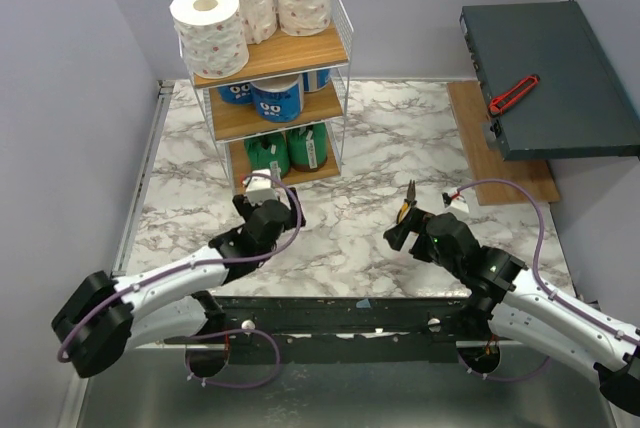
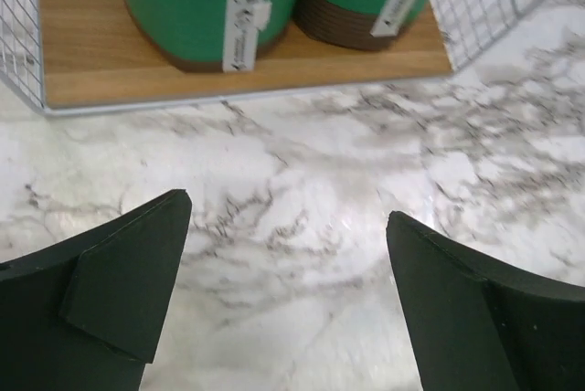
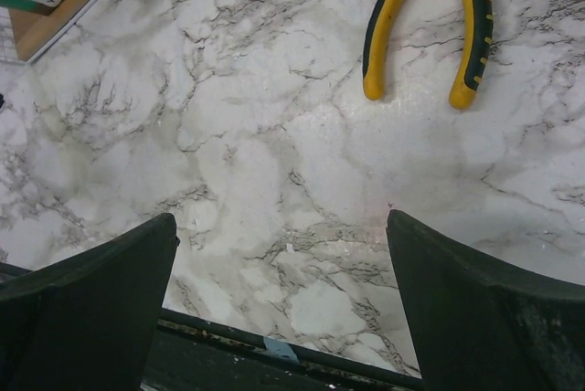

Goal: Place and organize the paper towels onto the shelf
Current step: Adjust the paper towel on the shelf, then reset both arms

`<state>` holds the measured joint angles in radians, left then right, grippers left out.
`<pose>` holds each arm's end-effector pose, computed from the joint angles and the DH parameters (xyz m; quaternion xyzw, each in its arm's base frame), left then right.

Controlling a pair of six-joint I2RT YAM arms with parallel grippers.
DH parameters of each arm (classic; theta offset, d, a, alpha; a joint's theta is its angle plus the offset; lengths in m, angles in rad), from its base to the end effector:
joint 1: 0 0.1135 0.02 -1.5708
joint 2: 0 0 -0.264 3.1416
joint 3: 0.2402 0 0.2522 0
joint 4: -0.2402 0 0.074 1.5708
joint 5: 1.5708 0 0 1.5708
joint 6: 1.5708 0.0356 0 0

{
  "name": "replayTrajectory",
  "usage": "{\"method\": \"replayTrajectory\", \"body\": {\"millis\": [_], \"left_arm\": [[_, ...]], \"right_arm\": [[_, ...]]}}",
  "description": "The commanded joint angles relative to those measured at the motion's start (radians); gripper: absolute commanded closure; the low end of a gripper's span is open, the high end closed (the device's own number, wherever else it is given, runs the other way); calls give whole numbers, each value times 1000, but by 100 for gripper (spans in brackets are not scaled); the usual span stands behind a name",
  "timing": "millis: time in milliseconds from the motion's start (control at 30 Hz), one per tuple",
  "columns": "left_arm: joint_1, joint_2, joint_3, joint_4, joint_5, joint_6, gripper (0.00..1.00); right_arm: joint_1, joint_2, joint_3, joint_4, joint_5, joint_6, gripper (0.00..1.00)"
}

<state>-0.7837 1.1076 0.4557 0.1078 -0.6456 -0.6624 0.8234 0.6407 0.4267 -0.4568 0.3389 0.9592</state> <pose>0.1715 -0.1407 0.1957 -0.1054 0.8340 -0.1010 0.5320 0.1071 0.0981 0.2110 0.1334 0.8805 0.2381 0.3875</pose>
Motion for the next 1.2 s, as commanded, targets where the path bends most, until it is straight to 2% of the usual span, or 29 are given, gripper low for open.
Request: {"method": "replayTrajectory", "body": {"millis": [0,233,333,400,500,700,833,933,1067,1167], "left_arm": [[-128,-188,-34,-268,-149,-132,1],[-162,-482,5,-702,-276,-383,2],[-161,-541,73,-964,-334,-567,1],[-161,-573,107,-1069,-361,-627,2],[-121,-625,111,-976,-363,-437,2],[280,-674,105,-761,-84,-151,1],[514,-599,126,-704,63,-111,1],[649,-551,112,-632,99,-127,2],[749,-532,67,-407,78,-59,2],[812,-428,73,-287,43,19,2]], "right_arm": [[4,5,4,10,-17,-20,0],[6,15,7,26,-33,-42,0],[5,14,18,25,-29,-52,0],[5,14,26,24,-26,-61,0],[5,20,42,19,-15,-76,0],[6,40,85,2,4,-100,0],[5,41,101,5,17,-112,0],[5,51,128,6,30,-123,0],[5,79,203,-15,24,-120,0],[5,101,227,-19,48,-74,0]]}}
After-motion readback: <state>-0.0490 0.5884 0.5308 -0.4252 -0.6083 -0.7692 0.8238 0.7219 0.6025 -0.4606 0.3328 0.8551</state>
